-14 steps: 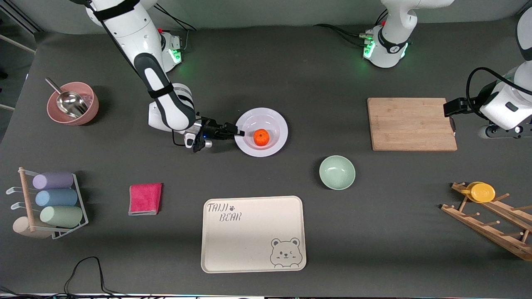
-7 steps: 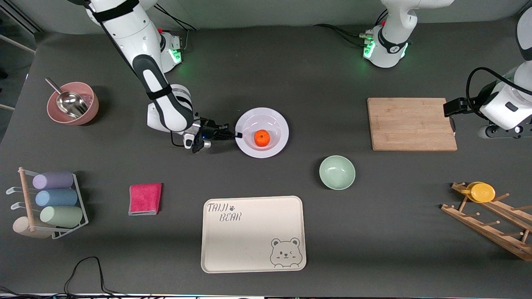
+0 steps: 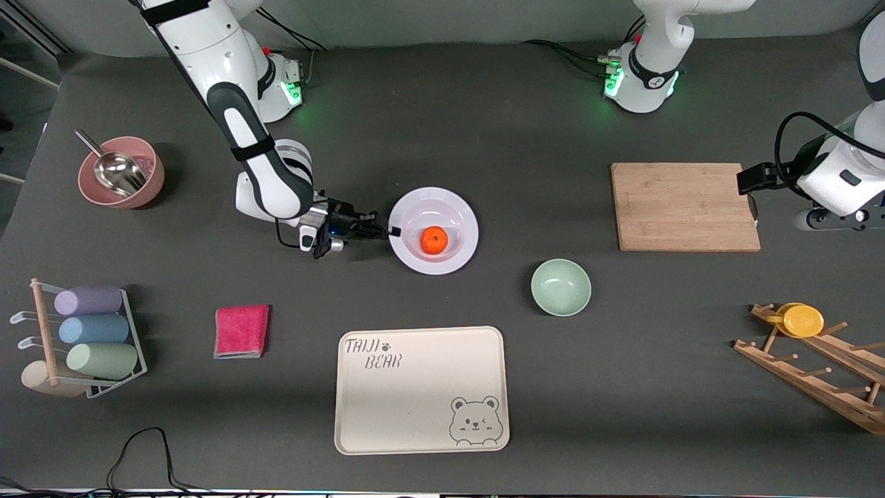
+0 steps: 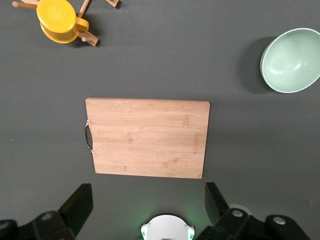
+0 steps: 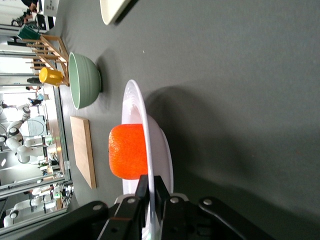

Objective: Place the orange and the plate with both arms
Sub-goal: 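Grip the plate rim with the right gripper and lift, then carry the plate with the right gripper onto the cream tray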

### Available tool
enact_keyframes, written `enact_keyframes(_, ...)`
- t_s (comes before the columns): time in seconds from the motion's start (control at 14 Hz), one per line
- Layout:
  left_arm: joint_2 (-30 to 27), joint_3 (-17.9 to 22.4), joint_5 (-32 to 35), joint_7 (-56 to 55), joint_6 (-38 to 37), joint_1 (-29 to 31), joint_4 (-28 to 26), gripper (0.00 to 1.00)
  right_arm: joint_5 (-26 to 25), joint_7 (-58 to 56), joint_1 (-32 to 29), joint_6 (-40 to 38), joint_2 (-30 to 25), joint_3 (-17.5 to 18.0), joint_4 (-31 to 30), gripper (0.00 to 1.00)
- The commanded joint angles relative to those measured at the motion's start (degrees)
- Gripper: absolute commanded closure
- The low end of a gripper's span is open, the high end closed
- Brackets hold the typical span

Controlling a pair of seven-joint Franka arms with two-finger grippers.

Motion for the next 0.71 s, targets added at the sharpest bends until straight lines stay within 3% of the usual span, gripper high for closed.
enact_keyframes(0.0,0.4,0.1,0.4,0.0,-1.4,-0.2,1.2,0.00,1.1,1.7,0.2,0.9,-1.4,-0.4,1.1,1.00)
enact_keyframes(0.29,0.4,0.0,0.4,0.0,-1.4,-0.3,1.2,0.00,1.1,3.7,0.1,0.4,-2.0,-1.6,3.8,1.00)
enact_keyframes(0.64,0.5,0.0,0.4,0.0,-1.4,-0.2,1.2,0.00,1.1,8.3,-0.5,-1.2,-1.6,-4.2,11.7,1.00)
